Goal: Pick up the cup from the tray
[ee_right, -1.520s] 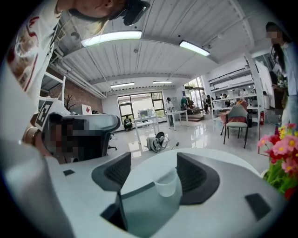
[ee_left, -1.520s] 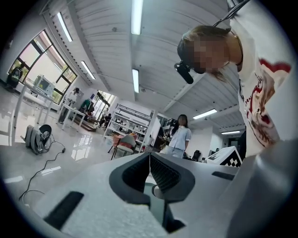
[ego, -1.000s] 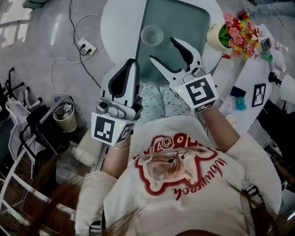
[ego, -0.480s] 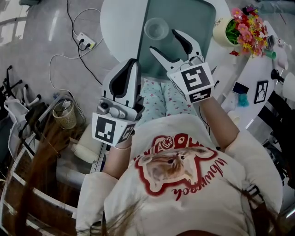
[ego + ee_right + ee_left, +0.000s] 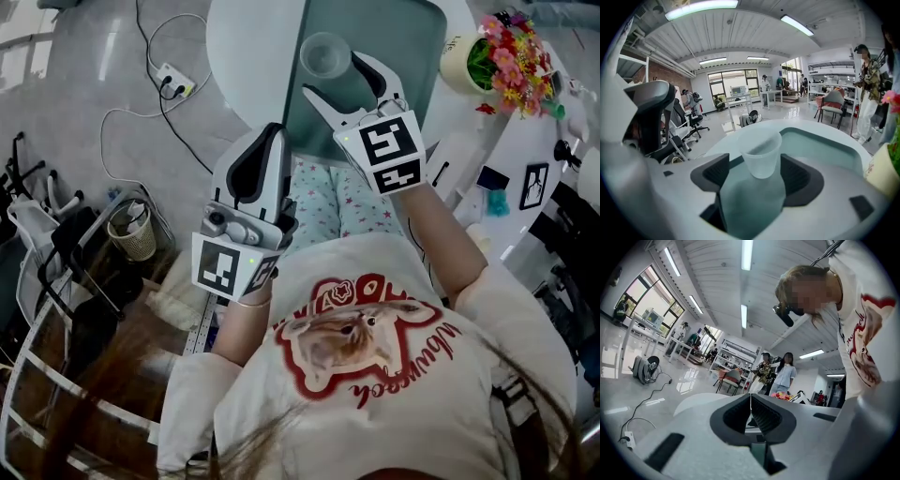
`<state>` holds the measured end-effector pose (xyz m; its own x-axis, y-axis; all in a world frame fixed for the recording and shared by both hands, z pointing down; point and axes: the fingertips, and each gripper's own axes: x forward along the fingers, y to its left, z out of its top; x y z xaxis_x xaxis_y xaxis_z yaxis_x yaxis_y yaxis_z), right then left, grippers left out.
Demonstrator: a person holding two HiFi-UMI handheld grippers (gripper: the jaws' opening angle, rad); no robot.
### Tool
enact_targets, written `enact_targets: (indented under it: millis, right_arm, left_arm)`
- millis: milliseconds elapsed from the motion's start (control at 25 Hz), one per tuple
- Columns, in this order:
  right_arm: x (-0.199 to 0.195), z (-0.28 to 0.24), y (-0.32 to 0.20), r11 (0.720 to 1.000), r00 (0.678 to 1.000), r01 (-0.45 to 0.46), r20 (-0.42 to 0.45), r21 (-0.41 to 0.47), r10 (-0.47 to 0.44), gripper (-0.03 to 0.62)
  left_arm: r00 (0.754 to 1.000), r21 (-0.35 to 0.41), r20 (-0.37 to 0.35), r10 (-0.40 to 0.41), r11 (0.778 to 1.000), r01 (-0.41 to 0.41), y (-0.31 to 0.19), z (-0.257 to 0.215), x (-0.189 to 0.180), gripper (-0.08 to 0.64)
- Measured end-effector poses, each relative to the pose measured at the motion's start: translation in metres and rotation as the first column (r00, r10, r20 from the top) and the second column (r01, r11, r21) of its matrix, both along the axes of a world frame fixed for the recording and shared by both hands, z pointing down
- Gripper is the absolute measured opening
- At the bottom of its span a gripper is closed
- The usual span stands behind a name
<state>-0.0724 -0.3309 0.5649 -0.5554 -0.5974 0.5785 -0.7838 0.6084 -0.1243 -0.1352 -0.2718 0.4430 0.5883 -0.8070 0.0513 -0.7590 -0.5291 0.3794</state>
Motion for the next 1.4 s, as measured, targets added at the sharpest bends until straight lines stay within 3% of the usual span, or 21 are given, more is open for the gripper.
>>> enact_targets:
  millis: [1400]
  right_arm:
    - [-0.012,0.023,-0.034,0.999,0.999,-0.045,0.016,-0.004,0.045,0.311]
  left_arm:
    - [0.998,-0.04,-0.055,-0.012,0.999,0.01,0.004,0.006,-0.003,0.015]
